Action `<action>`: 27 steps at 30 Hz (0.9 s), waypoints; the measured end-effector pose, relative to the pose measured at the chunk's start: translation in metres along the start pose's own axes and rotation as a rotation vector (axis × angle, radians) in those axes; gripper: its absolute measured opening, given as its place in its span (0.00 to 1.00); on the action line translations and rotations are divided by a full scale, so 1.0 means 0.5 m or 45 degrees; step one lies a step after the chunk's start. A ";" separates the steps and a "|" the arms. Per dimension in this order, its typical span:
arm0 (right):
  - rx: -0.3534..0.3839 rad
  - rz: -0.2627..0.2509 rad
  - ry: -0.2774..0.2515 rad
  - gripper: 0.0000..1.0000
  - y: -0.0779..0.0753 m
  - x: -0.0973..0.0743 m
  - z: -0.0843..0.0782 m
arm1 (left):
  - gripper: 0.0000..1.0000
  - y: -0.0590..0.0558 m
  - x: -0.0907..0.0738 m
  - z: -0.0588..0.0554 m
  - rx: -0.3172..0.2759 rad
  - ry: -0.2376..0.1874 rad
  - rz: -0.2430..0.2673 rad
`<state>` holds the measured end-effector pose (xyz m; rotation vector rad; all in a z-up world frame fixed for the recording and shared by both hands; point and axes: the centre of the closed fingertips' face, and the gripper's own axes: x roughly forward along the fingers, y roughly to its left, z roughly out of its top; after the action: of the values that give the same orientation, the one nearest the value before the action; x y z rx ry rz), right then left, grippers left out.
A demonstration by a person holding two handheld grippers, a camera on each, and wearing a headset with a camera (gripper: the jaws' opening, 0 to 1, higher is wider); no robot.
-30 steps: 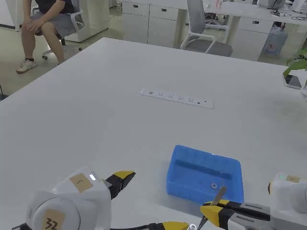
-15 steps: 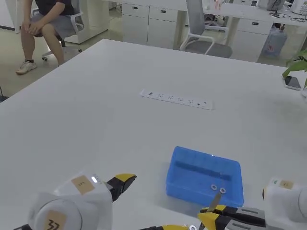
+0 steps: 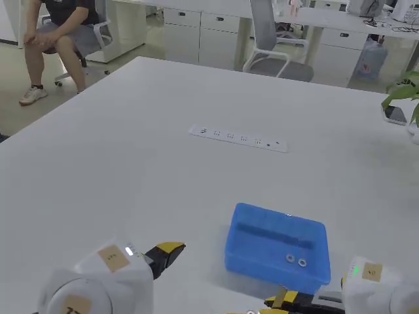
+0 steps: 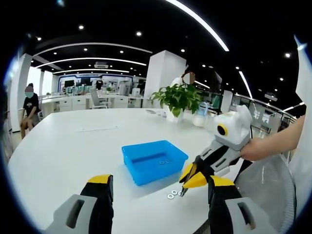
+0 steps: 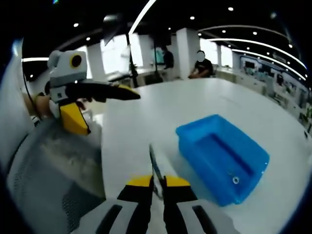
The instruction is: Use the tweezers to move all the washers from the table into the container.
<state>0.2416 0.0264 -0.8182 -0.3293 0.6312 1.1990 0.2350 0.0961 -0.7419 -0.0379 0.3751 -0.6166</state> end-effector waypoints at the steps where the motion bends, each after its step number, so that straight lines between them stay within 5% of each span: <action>1: 0.001 -0.001 0.000 0.04 0.001 0.000 -0.002 | 0.81 0.000 0.000 0.000 0.000 0.000 0.000; 14: 0.018 -0.023 -0.013 0.03 0.003 -0.007 0.001 | 0.80 0.003 -0.003 0.005 -0.007 -0.009 0.014; 27: 0.091 -0.058 -0.078 0.04 -0.031 -0.056 0.050 | 0.79 0.005 -0.002 0.003 -0.002 -0.006 0.013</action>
<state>0.2571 0.0137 -0.7827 -0.2446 0.6085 1.1358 0.2361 0.0984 -0.7407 -0.0389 0.3709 -0.6058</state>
